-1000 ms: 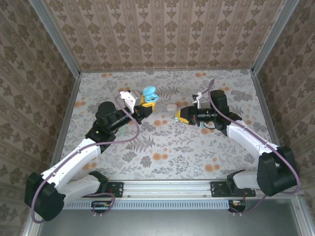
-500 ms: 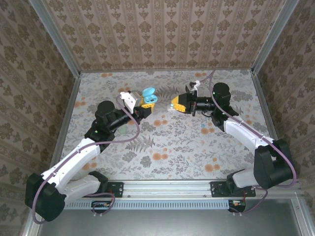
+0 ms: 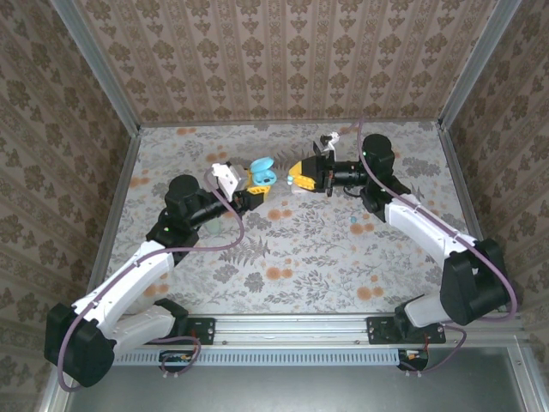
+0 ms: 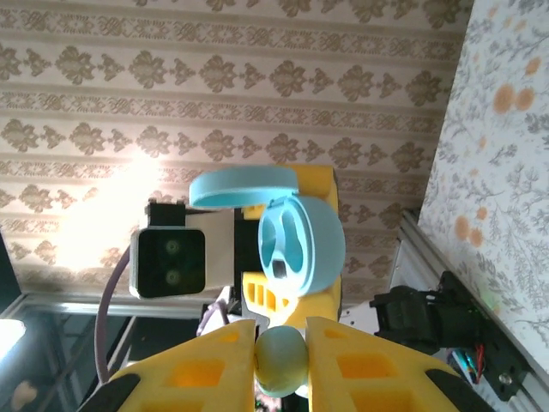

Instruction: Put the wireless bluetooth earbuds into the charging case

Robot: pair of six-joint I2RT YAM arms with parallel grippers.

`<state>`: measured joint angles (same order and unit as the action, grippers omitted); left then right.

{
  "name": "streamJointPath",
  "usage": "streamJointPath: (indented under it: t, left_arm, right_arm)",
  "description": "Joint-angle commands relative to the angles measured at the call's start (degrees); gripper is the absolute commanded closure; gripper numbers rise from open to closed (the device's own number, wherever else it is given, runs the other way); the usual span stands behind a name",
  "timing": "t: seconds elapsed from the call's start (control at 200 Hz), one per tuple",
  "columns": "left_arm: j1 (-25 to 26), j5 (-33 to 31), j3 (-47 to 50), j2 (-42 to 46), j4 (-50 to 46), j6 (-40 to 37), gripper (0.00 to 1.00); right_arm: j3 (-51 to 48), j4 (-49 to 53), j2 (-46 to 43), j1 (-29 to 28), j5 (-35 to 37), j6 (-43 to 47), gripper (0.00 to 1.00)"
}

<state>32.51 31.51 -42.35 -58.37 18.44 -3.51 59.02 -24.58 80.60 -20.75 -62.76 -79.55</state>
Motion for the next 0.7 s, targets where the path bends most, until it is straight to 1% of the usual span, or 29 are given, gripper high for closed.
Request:
streamJointPath:
  t: [0.0, 0.08, 0.11, 0.2, 0.405, 0.695]
  left_arm:
    - [-0.4, 4.5, -0.3, 0.4, 0.8, -1.8, 0.74]
    - [-0.5, 4.9, -0.4, -0.4, 2.2, -1.5, 0.74]
    - [-0.5, 7.0, -0.5, -0.9, 2.6, -1.3, 0.74]
    - [-0.4, 8.4, -1.2, -2.3, 3.9, -0.4, 0.74]
    - [-0.4, 10.6, -2.2, -5.2, 7.7, 2.6, 0.74]
    - [-0.3, 13.4, -3.7, -7.0, 7.9, 4.7, 0.74]
  right_arm:
    - [4.4, 13.8, -5.0, -0.9, 3.7, 15.7, 0.78]
    - [5.1, 16.3, -6.2, -1.0, 4.8, 18.9, 0.78]
    - [5.2, 17.1, -6.6, -1.0, 5.3, 20.1, 0.78]
    - [5.5, 19.0, -7.4, -1.3, 6.4, 23.9, 0.78]
    - [7.6, 24.2, -6.9, -1.9, 7.4, 30.1, 0.78]
    - [7.9, 23.5, -5.4, -2.0, 7.2, 30.9, 0.78]
